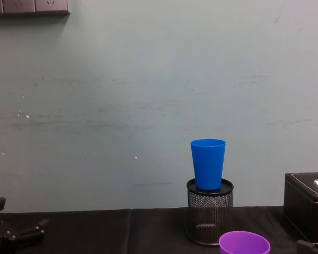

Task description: Pick up one cup with a gripper and tap it against the other cup.

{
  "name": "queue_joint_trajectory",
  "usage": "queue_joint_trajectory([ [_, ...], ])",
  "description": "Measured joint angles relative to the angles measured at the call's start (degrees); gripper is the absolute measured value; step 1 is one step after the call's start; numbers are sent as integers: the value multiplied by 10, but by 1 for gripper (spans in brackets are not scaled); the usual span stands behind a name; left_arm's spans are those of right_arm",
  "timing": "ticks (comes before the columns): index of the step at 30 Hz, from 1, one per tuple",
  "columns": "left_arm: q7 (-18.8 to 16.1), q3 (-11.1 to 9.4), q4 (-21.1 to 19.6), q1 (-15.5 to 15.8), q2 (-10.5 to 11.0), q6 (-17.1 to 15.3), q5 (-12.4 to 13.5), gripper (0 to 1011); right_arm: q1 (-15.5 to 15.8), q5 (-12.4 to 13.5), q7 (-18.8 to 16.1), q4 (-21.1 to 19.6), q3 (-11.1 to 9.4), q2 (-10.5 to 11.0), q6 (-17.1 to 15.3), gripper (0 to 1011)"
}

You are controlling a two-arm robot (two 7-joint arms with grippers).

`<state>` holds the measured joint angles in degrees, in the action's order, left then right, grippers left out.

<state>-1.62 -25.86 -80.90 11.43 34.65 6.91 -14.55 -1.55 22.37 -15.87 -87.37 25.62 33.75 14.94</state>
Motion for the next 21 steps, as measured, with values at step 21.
queue_joint_trajectory([
  [21,0,0,0,0,0,0,0,1000,-86,-13,-63,118,6,-76,1,1004],
])
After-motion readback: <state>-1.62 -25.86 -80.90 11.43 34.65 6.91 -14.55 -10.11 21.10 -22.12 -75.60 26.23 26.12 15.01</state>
